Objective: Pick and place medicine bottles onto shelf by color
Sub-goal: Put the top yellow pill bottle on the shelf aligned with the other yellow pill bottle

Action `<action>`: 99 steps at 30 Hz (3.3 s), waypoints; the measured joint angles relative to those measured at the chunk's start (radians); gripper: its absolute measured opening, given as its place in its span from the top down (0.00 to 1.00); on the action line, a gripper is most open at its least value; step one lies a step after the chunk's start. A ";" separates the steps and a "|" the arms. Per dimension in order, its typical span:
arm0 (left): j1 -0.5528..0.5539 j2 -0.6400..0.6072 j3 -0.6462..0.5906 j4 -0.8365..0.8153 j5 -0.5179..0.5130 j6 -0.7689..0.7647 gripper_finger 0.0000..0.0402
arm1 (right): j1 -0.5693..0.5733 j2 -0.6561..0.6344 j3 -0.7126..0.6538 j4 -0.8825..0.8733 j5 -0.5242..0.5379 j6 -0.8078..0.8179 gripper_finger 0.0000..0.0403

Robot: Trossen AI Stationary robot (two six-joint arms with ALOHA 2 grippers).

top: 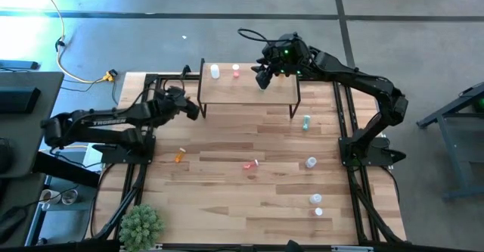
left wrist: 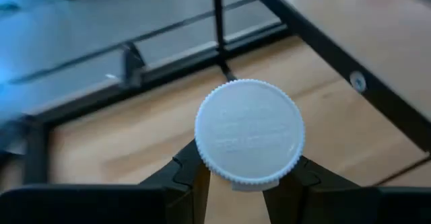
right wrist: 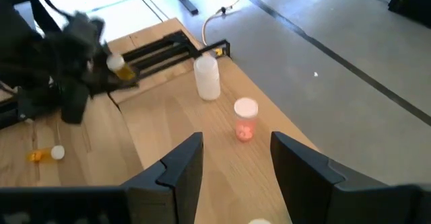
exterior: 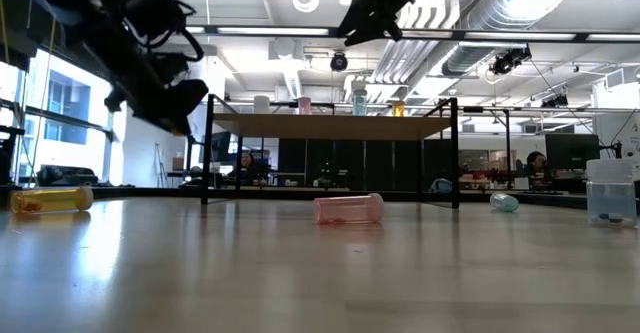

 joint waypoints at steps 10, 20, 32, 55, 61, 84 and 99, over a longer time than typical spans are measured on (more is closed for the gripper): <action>0.000 -0.060 0.233 -0.171 0.041 0.131 0.76 | 0.024 0.000 0.000 -0.092 -0.003 0.019 0.59; -0.039 -0.077 0.447 -0.209 0.303 0.132 0.76 | 0.152 0.000 0.000 -0.096 -0.011 -0.051 0.59; -0.215 -0.034 0.485 -0.211 0.534 0.158 0.76 | 0.284 0.000 0.000 -0.090 -0.124 -0.079 0.59; -0.485 0.175 0.485 -0.278 0.647 0.119 0.76 | 0.457 0.032 0.000 0.255 -0.175 0.070 0.59; -0.525 0.193 0.485 -0.332 0.679 0.120 0.76 | 0.509 0.069 -0.002 0.251 -0.150 0.098 0.59; -0.605 0.197 0.484 -0.348 0.654 0.142 0.76 | 0.580 0.248 -0.002 0.341 -0.053 -0.022 0.59; -0.604 0.197 0.484 -0.334 0.647 0.158 0.76 | 0.580 0.298 -0.002 0.401 -0.035 0.026 0.59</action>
